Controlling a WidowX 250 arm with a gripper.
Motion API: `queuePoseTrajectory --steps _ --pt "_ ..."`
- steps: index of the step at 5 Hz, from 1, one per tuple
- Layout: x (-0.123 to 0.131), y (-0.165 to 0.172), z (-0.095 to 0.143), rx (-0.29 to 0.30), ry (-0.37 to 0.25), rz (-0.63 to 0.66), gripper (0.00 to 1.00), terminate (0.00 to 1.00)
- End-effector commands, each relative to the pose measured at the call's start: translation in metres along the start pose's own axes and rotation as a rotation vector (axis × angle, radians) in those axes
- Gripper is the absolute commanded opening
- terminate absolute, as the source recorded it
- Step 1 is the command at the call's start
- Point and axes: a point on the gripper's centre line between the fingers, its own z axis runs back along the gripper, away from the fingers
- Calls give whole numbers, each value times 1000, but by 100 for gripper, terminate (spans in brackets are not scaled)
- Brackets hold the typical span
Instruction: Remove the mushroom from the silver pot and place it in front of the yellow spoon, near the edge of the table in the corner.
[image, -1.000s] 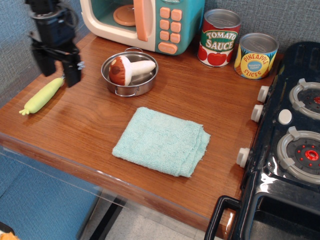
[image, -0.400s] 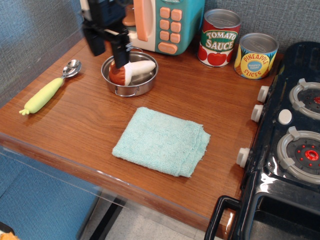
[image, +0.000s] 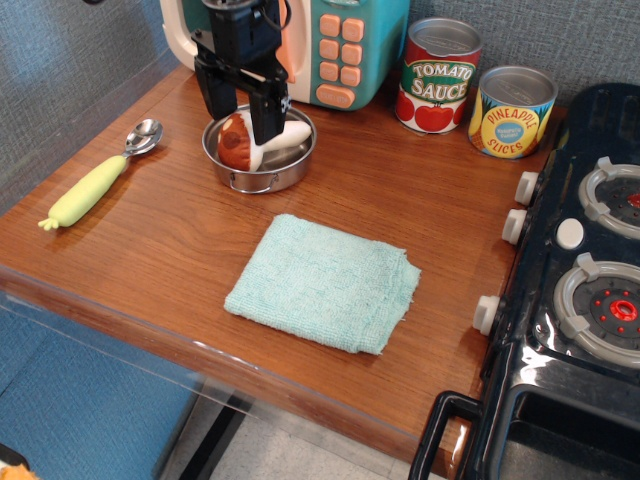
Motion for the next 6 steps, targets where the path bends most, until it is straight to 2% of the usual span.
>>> queuePoseTrajectory --steps 1,2,3,4,5,6 --pt "3 1 -3 46 -1 -11 100 0" --pt "2 0 -3 41 -9 -15 0 0" --pt "4 -1 -4 23 -49 0 0 0" --pt "7 -3 -8 -14 -138 19 0 0" --pt "-16 21 44 2 -234 71 0 0" --pt "-50 36 84 -7 -224 106 0 0"
